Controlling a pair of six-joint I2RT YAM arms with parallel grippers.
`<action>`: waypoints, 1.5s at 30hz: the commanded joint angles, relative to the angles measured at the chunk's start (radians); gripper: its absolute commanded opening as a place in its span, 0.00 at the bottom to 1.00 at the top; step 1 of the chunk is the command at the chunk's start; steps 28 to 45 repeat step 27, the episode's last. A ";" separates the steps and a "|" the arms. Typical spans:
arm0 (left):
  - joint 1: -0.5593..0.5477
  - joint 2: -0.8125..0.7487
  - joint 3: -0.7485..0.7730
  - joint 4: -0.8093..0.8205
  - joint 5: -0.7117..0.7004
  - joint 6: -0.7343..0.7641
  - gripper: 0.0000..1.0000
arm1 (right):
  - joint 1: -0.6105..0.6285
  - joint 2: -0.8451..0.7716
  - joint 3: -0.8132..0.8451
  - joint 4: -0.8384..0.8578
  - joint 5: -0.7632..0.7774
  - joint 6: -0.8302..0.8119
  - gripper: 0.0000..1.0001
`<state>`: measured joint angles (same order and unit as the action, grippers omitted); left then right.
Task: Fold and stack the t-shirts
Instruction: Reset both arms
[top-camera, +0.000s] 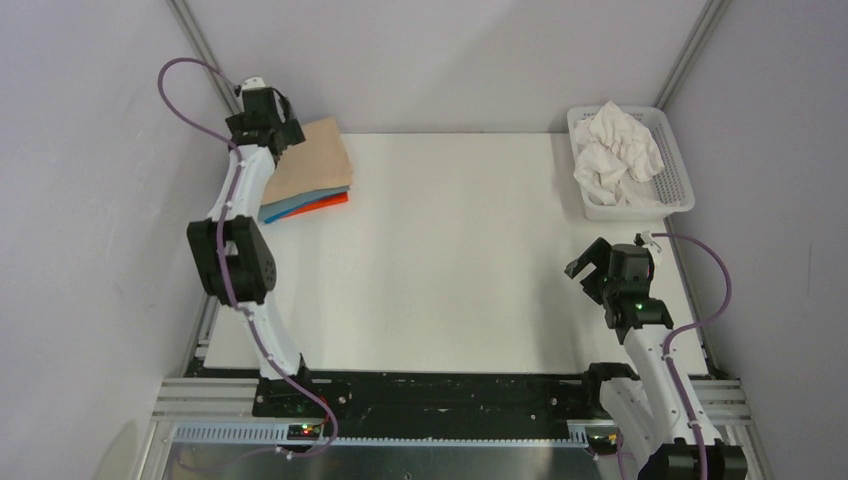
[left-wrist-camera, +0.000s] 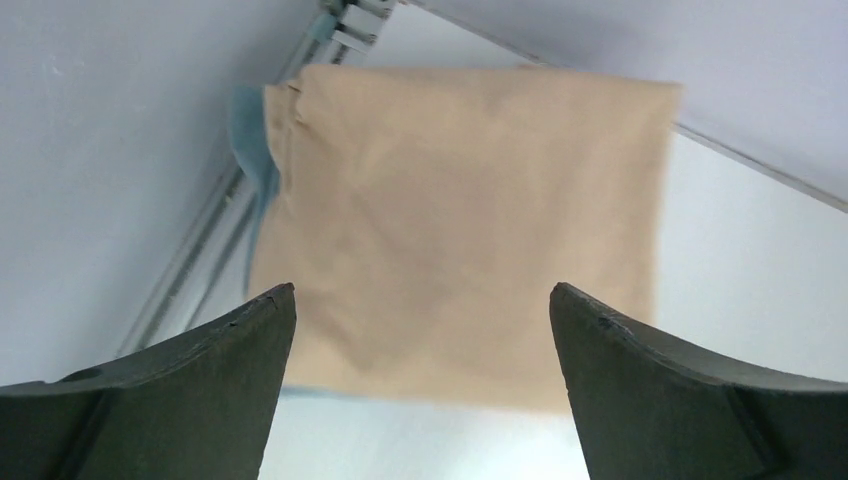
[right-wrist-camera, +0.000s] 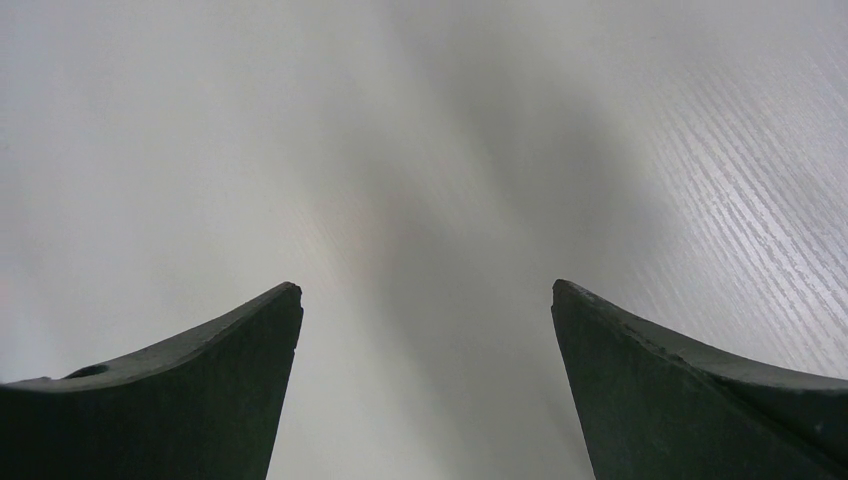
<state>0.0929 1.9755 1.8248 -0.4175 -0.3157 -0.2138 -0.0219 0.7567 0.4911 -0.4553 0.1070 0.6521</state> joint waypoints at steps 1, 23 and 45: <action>-0.132 -0.312 -0.228 0.099 0.049 -0.101 1.00 | 0.005 -0.052 0.036 -0.029 -0.029 -0.035 1.00; -0.526 -1.381 -1.450 0.186 -0.007 -0.357 1.00 | 0.202 -0.163 0.012 -0.132 0.094 -0.066 0.99; -0.527 -1.388 -1.445 0.179 0.001 -0.350 1.00 | 0.217 -0.153 -0.004 -0.128 0.123 -0.048 1.00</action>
